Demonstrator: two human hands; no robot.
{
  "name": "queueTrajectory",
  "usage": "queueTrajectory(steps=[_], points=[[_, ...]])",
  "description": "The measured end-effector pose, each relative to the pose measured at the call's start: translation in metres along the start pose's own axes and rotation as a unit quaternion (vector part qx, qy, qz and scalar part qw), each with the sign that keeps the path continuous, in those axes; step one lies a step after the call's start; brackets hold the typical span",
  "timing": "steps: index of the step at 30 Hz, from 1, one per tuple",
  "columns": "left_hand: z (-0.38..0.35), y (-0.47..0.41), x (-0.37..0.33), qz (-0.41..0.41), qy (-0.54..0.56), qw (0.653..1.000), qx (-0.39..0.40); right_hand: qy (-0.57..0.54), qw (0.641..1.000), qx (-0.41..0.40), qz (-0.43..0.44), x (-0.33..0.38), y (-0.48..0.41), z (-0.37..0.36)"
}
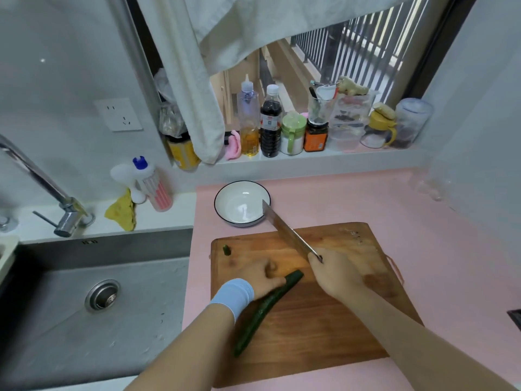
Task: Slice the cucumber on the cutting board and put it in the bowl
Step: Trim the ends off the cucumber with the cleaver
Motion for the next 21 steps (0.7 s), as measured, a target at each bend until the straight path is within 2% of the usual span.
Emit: queueTrajectory(steps=[2,4,7,9,10,11,13,15,16,18,21], points=[[-0.021,0.002,-0.008,0.003,-0.053,0.996,0.069,-0.006,1.000,-0.008,-0.007,-0.011,0.002,0.003],[-0.028,0.001,-0.014,0.003,-0.095,0.994,0.061,-0.013,1.000,-0.009,-0.010,-0.020,0.004,0.007],[-0.027,0.001,-0.016,0.048,-0.065,0.997,0.020,-0.008,1.000,-0.010,-0.005,-0.034,0.004,0.014],[-0.024,0.001,-0.017,0.098,-0.001,0.995,-0.020,-0.010,1.000,-0.010,-0.003,-0.043,0.004,0.017],[-0.023,0.001,-0.017,0.131,0.064,0.988,-0.042,-0.012,1.000,-0.009,-0.001,-0.048,0.003,0.019],[-0.024,0.001,-0.019,0.167,0.149,0.973,-0.058,-0.012,1.000,-0.007,0.004,-0.051,0.002,0.021],[-0.027,0.002,-0.024,0.238,0.303,0.920,-0.078,-0.002,1.000,0.000,0.011,-0.058,0.000,0.025],[-0.033,0.004,-0.027,0.291,0.361,0.882,-0.085,0.008,1.000,0.011,0.013,-0.064,-0.003,0.027],[-0.036,0.005,-0.029,0.305,0.355,0.880,-0.080,0.009,1.000,0.015,0.014,-0.067,-0.004,0.028],[-0.036,0.006,-0.032,0.301,0.285,0.905,-0.091,0.009,1.000,0.023,0.015,-0.073,-0.006,0.028],[-0.022,0.002,-0.038,0.212,0.102,0.957,-0.168,0.009,0.999,0.035,0.021,-0.080,-0.008,0.029]])
Point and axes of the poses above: each hand's wrist, its own y-axis away from the middle knuckle, its own z-axis out of the back of the hand, x = y × z, the point moved 6 cm from there along -y, towards the middle knuckle, and after that the axes turned 1 degree about -z, right-handed, at the moved point
